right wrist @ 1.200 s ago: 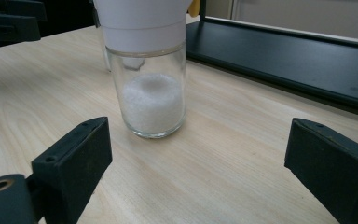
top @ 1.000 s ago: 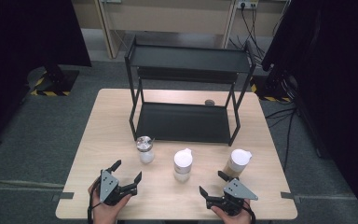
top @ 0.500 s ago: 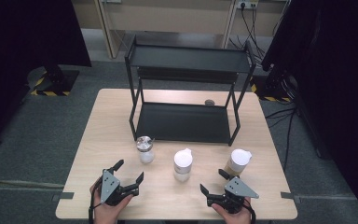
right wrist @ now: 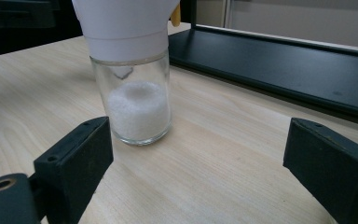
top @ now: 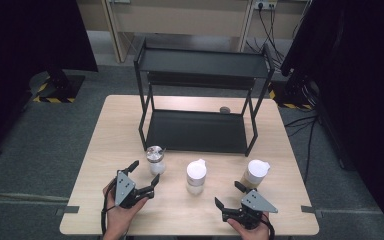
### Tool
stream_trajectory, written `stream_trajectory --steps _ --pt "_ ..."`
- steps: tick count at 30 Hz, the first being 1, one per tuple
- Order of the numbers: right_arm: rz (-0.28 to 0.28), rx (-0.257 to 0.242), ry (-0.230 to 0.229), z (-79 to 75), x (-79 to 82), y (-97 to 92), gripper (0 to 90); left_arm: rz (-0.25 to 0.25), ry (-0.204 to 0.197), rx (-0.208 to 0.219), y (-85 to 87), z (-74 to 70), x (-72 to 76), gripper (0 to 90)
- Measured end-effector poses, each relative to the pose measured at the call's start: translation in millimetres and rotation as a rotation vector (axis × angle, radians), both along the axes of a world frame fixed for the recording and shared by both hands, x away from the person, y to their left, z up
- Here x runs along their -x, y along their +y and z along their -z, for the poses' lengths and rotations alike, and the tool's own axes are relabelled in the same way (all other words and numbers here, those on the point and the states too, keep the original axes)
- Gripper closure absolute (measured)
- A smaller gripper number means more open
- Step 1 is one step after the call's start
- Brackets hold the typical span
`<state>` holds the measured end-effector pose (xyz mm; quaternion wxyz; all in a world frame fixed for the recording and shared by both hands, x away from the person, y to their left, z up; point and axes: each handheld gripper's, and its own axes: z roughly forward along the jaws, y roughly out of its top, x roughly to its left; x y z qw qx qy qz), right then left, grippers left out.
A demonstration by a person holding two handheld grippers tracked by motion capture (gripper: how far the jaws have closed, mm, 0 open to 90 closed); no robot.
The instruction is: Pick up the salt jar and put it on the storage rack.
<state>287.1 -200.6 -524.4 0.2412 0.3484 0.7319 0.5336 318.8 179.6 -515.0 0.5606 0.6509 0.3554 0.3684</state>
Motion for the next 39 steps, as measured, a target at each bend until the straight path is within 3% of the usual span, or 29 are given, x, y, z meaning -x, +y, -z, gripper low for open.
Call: stream_trajectory --steps 7,14,26,39 --pt "0.001 0.0 0.003 0.0 0.0 -0.1 8.4 -0.01 -0.008 -0.014 -6.7 -2.9 -19.6 17.9" --pt "0.0 0.001 0.005 -0.1 0.3 -0.2 8.4 -0.022 0.0 -0.003 -10.2 -0.2 -31.2 21.1" --pt "0.001 -0.004 0.012 -0.1 -0.2 -0.9 8.4 -0.027 -0.004 -0.017 -11.8 2.5 -42.7 32.9" --pt "-0.002 -0.008 0.015 -0.1 -0.3 -1.3 8.4 -0.033 0.003 0.031 -11.8 3.2 -45.3 34.4"
